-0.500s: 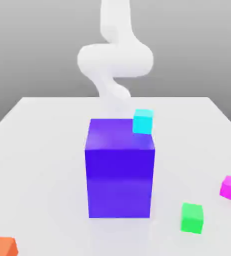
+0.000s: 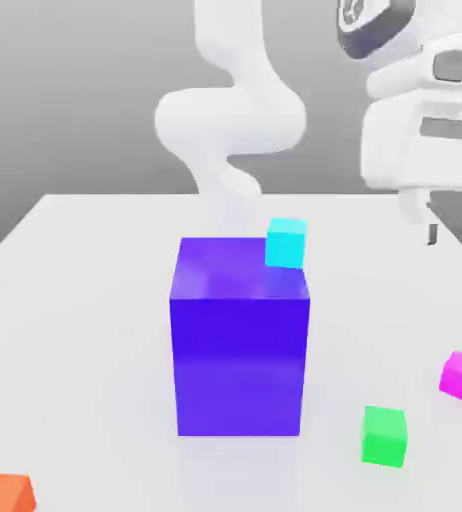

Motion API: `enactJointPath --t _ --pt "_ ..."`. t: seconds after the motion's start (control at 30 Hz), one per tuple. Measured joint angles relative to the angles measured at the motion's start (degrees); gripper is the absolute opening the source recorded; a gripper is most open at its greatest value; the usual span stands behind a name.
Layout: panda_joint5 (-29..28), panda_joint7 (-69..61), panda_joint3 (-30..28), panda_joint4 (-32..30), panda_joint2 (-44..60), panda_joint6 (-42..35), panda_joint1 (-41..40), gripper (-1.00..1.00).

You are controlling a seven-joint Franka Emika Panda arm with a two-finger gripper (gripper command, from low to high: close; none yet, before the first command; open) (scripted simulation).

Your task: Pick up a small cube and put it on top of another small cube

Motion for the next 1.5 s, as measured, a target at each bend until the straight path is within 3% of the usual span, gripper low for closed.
enactJointPath --t 0.33,0.53,0.57,0.77,1.0,1.2,1.37,1.4,1.5 --pt "-6.0 4.1 6.3 -5.2 20.6 9.1 10.6 0.00" --pt "-15.9 11.6 -2.7 -3.1 31.8 16.5 19.0 0.00" --pt "-17.2 12.6 -4.2 -2.7 33.1 17.5 20.2 -1.00" --pt "-17.9 13.1 -4.9 -2.5 33.8 18.0 20.8 -1.00" --pt "-6.5 4.7 4.4 -5.4 23.4 10.8 13.5 -1.00" --pt "6.2 3.1 -2.4 -6.4 14.0 4.0 1.9 -1.00" --pt "2.2 7.5 -6.1 -6.0 20.6 10.2 1.3 -1.00" --pt "0.9 8.5 -6.8 -5.8 22.4 11.7 1.8 1.00" --pt "0.9 8.5 -6.8 -5.8 22.4 11.7 1.8 1.00"
